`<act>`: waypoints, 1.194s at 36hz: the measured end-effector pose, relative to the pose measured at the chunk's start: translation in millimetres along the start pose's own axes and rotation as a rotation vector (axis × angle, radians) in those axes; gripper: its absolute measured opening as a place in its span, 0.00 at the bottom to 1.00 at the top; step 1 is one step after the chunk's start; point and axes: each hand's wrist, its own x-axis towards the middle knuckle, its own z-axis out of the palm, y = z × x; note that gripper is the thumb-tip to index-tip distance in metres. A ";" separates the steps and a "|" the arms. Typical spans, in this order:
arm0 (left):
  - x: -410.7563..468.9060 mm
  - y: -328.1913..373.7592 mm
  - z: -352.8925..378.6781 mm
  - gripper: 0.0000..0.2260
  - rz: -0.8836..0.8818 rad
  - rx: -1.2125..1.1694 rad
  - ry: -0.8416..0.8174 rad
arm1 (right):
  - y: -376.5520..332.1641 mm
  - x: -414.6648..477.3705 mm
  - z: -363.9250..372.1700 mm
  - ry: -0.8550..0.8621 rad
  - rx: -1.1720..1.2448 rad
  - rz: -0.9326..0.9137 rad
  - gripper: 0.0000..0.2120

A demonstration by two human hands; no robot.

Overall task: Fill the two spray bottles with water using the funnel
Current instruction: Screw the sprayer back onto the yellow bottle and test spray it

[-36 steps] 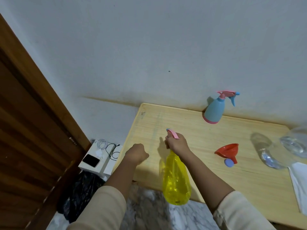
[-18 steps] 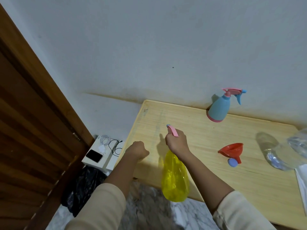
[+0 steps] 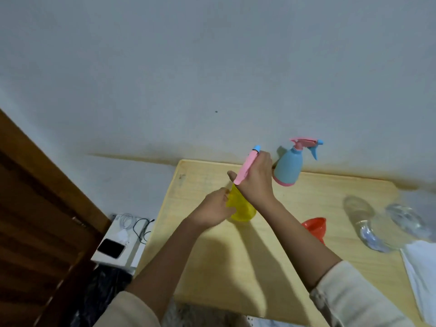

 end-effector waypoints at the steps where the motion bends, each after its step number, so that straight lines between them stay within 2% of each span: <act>1: 9.4 2.7 5.9 0.20 0.020 -0.019 -0.033 | 3.5 8.5 -0.1 0.028 -0.007 0.012 0.29; 3: 32.0 2.6 20.6 0.40 0.019 -0.022 0.008 | 9.0 25.5 0.1 0.099 -0.004 0.052 0.31; 4: 43.0 2.0 28.5 0.45 0.010 -0.032 0.072 | 11.2 33.4 0.6 0.133 0.001 0.082 0.32; 6: 67.2 2.6 42.5 0.48 0.005 -0.108 0.193 | 17.1 49.4 3.3 0.179 0.016 0.148 0.34; 8: 89.5 7.3 51.2 0.47 0.008 -0.131 0.266 | 25.3 64.1 7.5 0.192 0.032 0.208 0.35; 13: 151.4 -3.9 53.8 0.41 0.152 0.089 0.349 | 56.9 92.6 16.6 0.153 0.036 0.272 0.36; 15: 166.4 -6.5 41.1 0.32 0.163 0.109 0.247 | 71.0 101.4 16.5 0.101 0.053 0.275 0.35; 18: 181.4 -1.4 20.2 0.28 0.195 0.046 0.120 | 85.2 107.2 16.6 0.037 0.107 0.253 0.33; 22: 196.7 -1.9 8.6 0.33 0.247 -0.070 0.057 | 90.3 108.3 20.2 0.070 0.186 0.222 0.28; 25: 209.3 -10.6 9.3 0.34 0.196 -0.108 0.059 | 89.8 110.5 23.9 0.162 0.190 0.156 0.25; 31: 218.3 -23.0 10.8 0.37 0.141 -0.140 0.010 | 87.7 111.3 30.0 0.271 0.137 0.107 0.27; 35: 219.6 -27.3 13.3 0.42 0.148 -0.137 0.028 | 88.7 107.4 31.5 0.278 0.152 0.124 0.27; 40: 221.3 -24.0 14.8 0.34 0.233 -0.122 0.121 | 90.3 107.0 29.6 0.251 0.219 0.160 0.27; 43: 223.5 -34.0 19.1 0.36 0.234 -0.088 0.164 | 89.6 107.1 28.9 0.251 0.237 0.171 0.26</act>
